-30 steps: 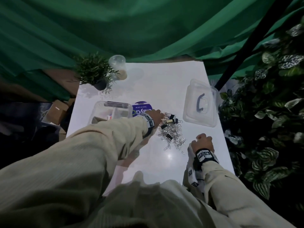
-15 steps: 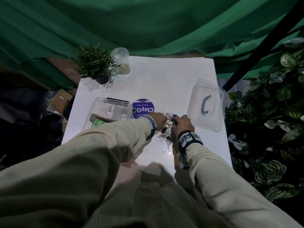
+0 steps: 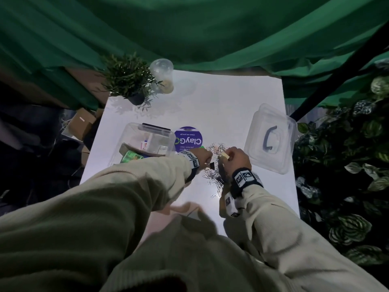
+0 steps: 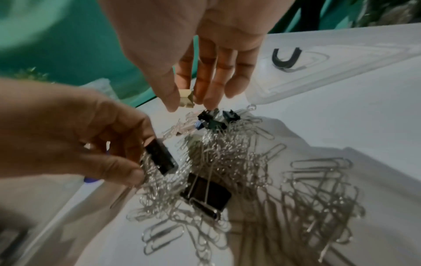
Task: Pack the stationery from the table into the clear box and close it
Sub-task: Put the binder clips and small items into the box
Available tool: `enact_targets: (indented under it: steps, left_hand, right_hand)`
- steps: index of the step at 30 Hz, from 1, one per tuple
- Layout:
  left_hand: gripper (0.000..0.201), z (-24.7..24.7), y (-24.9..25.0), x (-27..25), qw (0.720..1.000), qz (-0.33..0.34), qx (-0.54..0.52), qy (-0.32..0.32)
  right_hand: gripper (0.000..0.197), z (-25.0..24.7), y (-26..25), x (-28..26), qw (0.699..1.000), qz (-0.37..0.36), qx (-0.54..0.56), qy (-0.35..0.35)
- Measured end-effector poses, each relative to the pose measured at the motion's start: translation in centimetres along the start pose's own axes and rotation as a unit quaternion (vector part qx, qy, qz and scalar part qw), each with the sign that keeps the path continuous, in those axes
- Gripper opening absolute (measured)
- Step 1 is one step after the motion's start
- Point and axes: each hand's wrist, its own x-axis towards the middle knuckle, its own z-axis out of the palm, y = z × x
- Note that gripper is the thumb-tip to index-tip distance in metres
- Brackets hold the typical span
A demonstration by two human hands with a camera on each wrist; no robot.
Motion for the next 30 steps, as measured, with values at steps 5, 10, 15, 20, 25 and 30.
enact_targets:
  steps: [5, 10, 15, 20, 25, 30]
  left_hand:
    - [0.01, -0.3, -0.5, -0.5, 0.999, -0.011, -0.051, -0.015]
    - [0.004, -0.5, -0.7, -1.1, 0.991, -0.009, -0.124, 0.052]
    - [0.015, -1.1, -0.3, -2.2, 0.983, -0.01, -0.164, 0.077]
    - [0.017, -1.6, 0.5, -3.1, 0.975, -0.017, -0.207, 0.075]
    - [0.022, -1.7, 0.7, -3.4, 0.975, -0.011, -0.207, 0.078]
    - [0.015, -1.0, -0.6, -3.1, 0.971, -0.008, -0.231, 0.063]
  right_hand:
    - [0.016, -1.2, 1.4, -0.4, 0.987, 0.063, 0.144, 0.034]
    - [0.014, -1.5, 1.8, -1.2, 0.969, 0.136, 0.203, 0.038]
    - [0.029, -1.7, -0.1, -1.9, 0.951, 0.201, 0.235, -0.021]
    - [0.06, -1.3, -0.8, -2.5, 0.967, 0.188, 0.165, -0.051]
    - [0.026, -0.4, -0.6, -3.5, 0.955, 0.127, 0.265, -0.034]
    - [0.02, -0.8, -1.4, -4.3, 0.947, 0.098, 0.301, -0.06]
